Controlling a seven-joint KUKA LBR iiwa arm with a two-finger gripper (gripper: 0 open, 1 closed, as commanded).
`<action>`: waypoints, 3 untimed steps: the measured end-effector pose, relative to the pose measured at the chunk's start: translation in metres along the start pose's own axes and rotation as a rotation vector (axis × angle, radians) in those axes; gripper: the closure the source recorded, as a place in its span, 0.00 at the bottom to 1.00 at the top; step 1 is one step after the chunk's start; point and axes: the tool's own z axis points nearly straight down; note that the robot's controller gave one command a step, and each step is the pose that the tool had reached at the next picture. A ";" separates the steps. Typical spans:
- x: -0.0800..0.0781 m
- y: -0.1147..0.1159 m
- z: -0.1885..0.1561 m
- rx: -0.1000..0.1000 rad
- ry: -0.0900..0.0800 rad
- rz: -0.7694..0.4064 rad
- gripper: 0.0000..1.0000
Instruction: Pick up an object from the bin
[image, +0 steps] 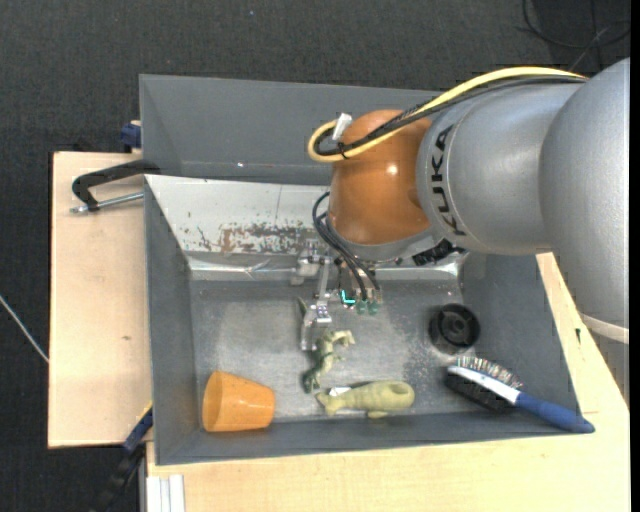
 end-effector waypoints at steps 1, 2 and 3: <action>0.016 -0.039 0.055 -0.001 -0.016 -0.175 0.00; 0.015 -0.039 0.054 -0.002 -0.022 -0.175 1.00; 0.022 -0.031 -0.083 0.000 -0.024 -0.248 1.00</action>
Offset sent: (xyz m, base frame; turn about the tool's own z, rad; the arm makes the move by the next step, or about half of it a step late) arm -0.0194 -0.0402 -0.0582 -0.1762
